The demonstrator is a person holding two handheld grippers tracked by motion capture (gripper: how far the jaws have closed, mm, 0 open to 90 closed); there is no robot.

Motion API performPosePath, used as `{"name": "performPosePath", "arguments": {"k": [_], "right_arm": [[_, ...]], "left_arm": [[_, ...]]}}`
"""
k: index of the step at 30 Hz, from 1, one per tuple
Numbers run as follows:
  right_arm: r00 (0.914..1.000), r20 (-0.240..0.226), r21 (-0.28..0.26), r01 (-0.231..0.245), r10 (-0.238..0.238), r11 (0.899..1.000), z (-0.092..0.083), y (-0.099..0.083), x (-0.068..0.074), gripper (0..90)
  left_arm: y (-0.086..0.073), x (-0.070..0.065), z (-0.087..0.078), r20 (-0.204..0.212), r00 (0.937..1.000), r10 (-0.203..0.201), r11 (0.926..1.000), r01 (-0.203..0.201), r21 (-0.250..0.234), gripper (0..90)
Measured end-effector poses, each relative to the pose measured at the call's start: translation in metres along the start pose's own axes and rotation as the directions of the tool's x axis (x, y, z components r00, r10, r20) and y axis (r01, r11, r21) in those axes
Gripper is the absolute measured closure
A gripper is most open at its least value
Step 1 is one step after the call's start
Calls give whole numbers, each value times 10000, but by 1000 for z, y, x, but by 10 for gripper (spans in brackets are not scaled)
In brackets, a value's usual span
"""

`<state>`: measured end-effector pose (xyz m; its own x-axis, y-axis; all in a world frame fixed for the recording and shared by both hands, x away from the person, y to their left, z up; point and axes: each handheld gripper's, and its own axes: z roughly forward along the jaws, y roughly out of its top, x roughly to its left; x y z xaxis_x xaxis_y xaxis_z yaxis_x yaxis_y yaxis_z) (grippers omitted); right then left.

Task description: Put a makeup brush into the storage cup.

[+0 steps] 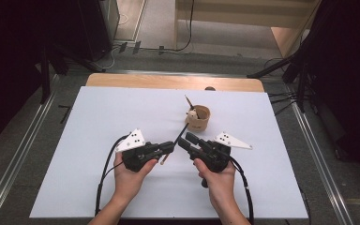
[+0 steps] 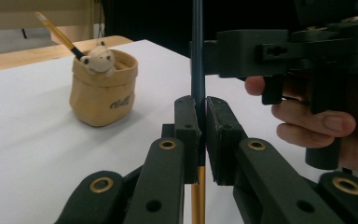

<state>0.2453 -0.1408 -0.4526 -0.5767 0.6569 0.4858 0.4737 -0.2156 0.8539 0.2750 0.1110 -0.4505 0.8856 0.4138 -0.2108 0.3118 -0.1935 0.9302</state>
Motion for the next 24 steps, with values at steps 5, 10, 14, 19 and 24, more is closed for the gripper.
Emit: {"name": "performPosePath", "arguments": {"k": [5, 10, 14, 19, 24], "right_arm": [[9993, -213, -159, -306, 303, 9994, -2, 1, -1, 682], [9972, -454, -159, -602, 594, 9981, -3, 0, -3, 722], [9972, -508, -141, -562, 554, 9983, -1, -2, -2, 746], [9941, -665, -159, -863, 851, 9961, -1, -3, -1, 774], [9926, -699, -190, -1004, 988, 9948, -1, -3, -2, 811]], "left_arm": [[-3, -4, 4, 116, 9999, 16, 10000, -16, -2, 845], [-3, -8, 6, 103, 9999, 92, 9998, -91, -150, 845], [-3, -9, 6, 83, 9999, 122, 9997, -120, -215, 845], [-4, -10, 6, 96, 9998, 158, 9996, -156, -219, 845], [-3, -12, 7, 106, 9998, 196, 9995, -193, -252, 845]]}}
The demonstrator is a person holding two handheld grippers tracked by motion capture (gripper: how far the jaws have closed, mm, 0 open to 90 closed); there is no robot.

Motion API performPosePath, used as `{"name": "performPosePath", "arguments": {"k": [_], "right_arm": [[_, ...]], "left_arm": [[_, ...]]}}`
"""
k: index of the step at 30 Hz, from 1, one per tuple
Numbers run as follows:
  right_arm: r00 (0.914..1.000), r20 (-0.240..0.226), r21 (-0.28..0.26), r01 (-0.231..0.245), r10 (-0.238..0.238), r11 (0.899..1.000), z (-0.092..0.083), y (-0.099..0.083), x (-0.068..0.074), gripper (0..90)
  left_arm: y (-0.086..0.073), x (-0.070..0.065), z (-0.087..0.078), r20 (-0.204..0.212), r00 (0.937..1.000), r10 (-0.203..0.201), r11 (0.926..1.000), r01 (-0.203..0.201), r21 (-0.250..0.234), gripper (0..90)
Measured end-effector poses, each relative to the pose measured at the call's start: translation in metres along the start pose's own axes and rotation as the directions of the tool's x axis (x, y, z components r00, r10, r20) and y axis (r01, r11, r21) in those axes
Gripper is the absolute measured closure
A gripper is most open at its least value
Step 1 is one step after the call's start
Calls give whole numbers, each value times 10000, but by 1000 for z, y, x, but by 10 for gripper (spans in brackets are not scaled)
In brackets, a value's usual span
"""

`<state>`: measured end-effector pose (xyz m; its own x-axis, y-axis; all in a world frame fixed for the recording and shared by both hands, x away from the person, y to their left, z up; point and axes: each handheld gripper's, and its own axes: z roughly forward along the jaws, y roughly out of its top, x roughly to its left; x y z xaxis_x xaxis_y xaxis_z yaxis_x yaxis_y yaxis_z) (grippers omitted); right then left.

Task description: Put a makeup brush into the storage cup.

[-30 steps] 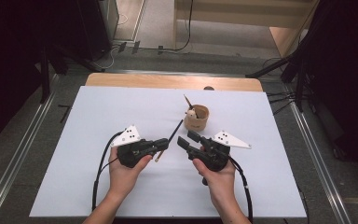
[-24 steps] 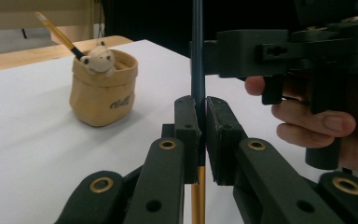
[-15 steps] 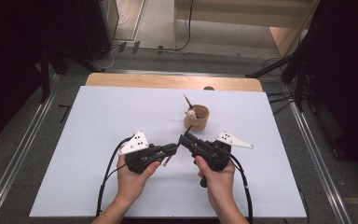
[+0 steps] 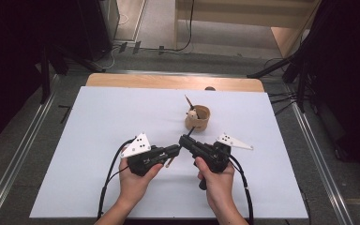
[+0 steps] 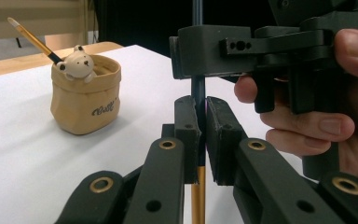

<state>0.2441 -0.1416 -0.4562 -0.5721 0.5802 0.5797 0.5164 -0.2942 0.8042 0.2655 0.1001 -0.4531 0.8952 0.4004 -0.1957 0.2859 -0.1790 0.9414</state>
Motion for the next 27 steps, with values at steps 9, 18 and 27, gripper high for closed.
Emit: {"name": "performPosePath", "arguments": {"k": [9, 18, 27], "right_arm": [[9997, -121, 9, -233, 233, 9997, 0, 0, 0, 855], [10000, -22, 56, 39, -39, 10000, -1, -1, 2, 858], [9877, 1032, 19, 1175, -1171, 9931, -8, 4, 2, 858]], "left_arm": [[-1, -1, 1, -19, 10000, 40, 10000, -39, 46, 845], [-1, 1, 2, 163, 9998, -71, 10000, 70, 70, 839], [4, 11, -10, -72, 9999, -104, 9999, 104, -77, 718]]}}
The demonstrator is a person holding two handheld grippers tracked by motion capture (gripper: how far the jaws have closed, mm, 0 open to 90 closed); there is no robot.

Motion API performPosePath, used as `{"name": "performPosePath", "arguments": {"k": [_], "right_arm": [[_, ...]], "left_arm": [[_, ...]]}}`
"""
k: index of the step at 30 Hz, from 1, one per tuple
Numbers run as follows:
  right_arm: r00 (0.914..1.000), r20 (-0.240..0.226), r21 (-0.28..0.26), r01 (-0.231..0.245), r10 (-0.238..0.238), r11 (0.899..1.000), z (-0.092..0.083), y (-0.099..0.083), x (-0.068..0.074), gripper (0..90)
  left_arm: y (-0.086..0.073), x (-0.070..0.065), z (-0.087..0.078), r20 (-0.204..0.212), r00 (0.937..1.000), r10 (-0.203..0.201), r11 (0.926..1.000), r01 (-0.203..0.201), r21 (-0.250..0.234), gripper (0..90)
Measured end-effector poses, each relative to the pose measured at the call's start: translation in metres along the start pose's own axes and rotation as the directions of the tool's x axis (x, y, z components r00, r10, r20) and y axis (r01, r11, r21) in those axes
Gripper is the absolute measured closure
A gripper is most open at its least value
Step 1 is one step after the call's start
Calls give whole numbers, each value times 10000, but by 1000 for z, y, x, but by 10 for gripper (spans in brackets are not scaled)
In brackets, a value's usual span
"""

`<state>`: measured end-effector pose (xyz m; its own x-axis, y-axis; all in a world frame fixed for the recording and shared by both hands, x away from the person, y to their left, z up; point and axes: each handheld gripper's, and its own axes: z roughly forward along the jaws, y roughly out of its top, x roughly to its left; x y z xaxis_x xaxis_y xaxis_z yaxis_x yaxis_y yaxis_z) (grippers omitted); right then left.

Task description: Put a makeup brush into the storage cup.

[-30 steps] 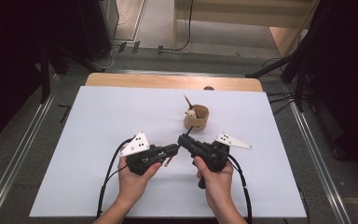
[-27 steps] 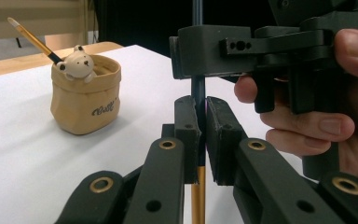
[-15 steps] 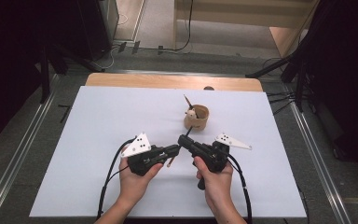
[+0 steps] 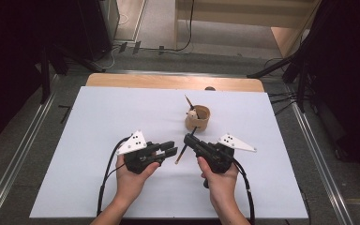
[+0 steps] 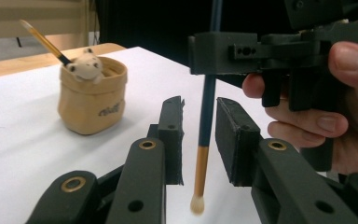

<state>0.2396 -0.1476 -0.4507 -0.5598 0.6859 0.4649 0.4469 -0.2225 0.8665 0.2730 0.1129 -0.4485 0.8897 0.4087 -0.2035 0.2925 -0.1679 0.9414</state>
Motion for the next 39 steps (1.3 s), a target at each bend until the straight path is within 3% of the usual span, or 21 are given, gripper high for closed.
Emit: {"name": "performPosePath", "arguments": {"k": [3, 6, 9, 15, 16, 17, 20, 23, 27, 28, 33, 35, 39], "right_arm": [[9947, 635, 147, 798, -806, 9967, -2, 2, 2, 858], [9786, 1081, 303, 1729, -1752, 9845, -3, 3, 7, 858], [9502, 1541, 563, 2653, -2710, 9625, -3, 4, 14, 858], [8939, 2067, 1041, 3842, -3978, 9174, 1, 0, 23, 858], [8813, 2164, 1169, 4039, -4202, 9073, 2, -2, 25, 858], [8633, 2249, 1306, 4329, -4519, 8919, 3, -3, 26, 858], [8245, 2437, 1654, 4836, -5107, 8595, 7, -7, 32, 857], [7724, 2542, 1975, 5478, -5821, 8130, 11, -11, 37, 857], [7095, 2542, 2462, 6097, -6573, 7534, 15, -16, 42, 857], [6971, 2546, 2603, 6181, -6702, 7418, 16, -17, 43, 857], [6171, 2407, 3244, 6764, -7492, 6613, 23, -24, 47, 857], [5917, 2302, 3423, 6940, -7726, 6334, 25, -26, 49, 857], [5490, 2179, 3760, 7157, -8069, 5885, 28, -31, 51, 857]], "left_arm": [[4, 4, -7, -109, 9999, 45, 10000, -45, -48, 713], [9, 6, -12, -213, 9996, 180, 9998, -180, -13, 707], [13, 7, -16, -273, 9993, 256, 9996, -254, 82, 702], [17, 9, -21, -340, 9991, 261, 9993, -252, 288, 695], [18, 9, -21, -360, 9989, 297, 9990, -285, 338, 695], [18, 9, -21, -372, 9988, 317, 9988, -303, 372, 695], [20, 8, -21, -367, 9987, 340, 9979, -319, 564, 691], [22, 7, -20, -227, 9992, 334, 9962, -315, 809, 688], [24, 7, -19, -149, 9995, 261, 9923, -241, 1213, 693], [24, 7, -19, -131, 9997, 193, 9912, -174, 1313, 695], [27, 6, -18, -50, 9998, 213, 9861, -202, 1647, 701], [28, 4, -17, -72, 9994, 332, 9833, -314, 1791, 702], [29, 1, -15, -73, 9988, 490, 9782, -465, 2026, 704]]}}
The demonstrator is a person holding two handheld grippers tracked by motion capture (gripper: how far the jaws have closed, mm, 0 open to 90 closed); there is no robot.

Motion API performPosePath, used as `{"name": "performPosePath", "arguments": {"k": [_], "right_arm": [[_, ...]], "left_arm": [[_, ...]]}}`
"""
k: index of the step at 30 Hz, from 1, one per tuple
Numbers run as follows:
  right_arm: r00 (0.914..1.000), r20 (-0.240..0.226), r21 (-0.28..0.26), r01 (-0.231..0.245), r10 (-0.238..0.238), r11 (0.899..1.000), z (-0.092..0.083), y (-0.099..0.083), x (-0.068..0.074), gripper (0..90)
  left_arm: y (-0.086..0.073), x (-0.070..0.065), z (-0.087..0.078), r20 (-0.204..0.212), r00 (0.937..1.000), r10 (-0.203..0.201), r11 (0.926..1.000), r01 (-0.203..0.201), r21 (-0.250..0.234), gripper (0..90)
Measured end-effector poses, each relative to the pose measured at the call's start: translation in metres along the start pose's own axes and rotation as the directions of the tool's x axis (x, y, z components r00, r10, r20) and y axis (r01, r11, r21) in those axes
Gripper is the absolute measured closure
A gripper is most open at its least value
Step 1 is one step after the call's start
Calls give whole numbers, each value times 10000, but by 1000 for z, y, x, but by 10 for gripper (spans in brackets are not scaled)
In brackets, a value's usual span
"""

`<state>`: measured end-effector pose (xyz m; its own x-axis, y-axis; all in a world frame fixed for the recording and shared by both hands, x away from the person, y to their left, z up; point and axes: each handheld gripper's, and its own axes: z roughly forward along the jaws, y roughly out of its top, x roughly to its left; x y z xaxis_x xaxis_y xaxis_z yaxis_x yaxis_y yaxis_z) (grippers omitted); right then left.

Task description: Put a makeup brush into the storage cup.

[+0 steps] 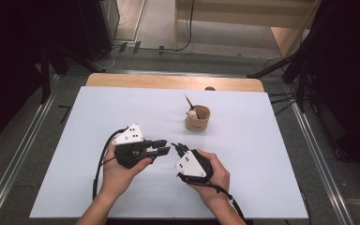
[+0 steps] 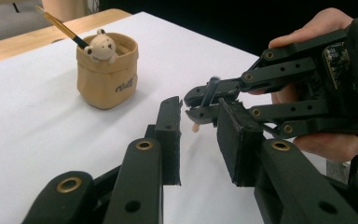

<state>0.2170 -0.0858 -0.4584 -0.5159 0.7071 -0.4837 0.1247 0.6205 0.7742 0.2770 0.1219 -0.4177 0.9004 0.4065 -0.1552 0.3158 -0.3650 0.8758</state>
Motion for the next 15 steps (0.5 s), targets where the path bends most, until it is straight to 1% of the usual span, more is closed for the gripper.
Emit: {"name": "performPosePath", "arguments": {"k": [2, 5, 6, 7, 8, 9, 10, 11, 13, 15], "right_arm": [[9991, 36, 57, 428, -428, 9991, 1, 0, 3, 857], [9979, -4, 156, 647, -647, 9978, 2, 1, 6, 857], [9968, 31, 153, 800, -801, 9967, 2, 1, 6, 857], [9966, 14, 193, 823, -823, 9964, 2, 1, 8, 857], [9951, 36, 234, 991, -992, 9948, 3, 1, 9, 857], [9946, 47, 246, 1033, -1035, 9943, 3, 1, 10, 857], [9925, 90, 240, 1216, -1219, 9923, 3, 1, 11, 857], [9922, 43, 237, 1247, -1248, 9919, 4, 2, 12, 857], [9886, 181, 255, 1490, -1495, 9885, 4, 2, 13, 857], [9863, 183, 294, 1634, -1640, 9861, 3, 2, 15, 857]], "left_arm": [[1, -2, 1, -38, 10000, 41, 10000, -40, 86, 706], [2, -4, 2, -35, 10000, 92, 9997, -91, 221, 709], [2, -4, 3, -37, 10000, 81, 9997, -80, 249, 710], [2, -4, 3, -34, 10000, 87, 9995, -86, 297, 713], [2, -5, 3, -20, 10000, 69, 9995, -68, 306, 716], [2, -5, 4, -11, 10000, 43, 9994, -43, 336, 717], [2, -5, 4, -16, 10000, 42, 9992, -41, 407, 723], [2, -5, 5, -2, 10000, 44, 9988, -43, 494, 728], [2, -5, 6, 59, 10000, -57, 9983, 53, 580, 744], [2, -5, 8, 103, 9999, -137, 9978, 130, 652, 754]]}}
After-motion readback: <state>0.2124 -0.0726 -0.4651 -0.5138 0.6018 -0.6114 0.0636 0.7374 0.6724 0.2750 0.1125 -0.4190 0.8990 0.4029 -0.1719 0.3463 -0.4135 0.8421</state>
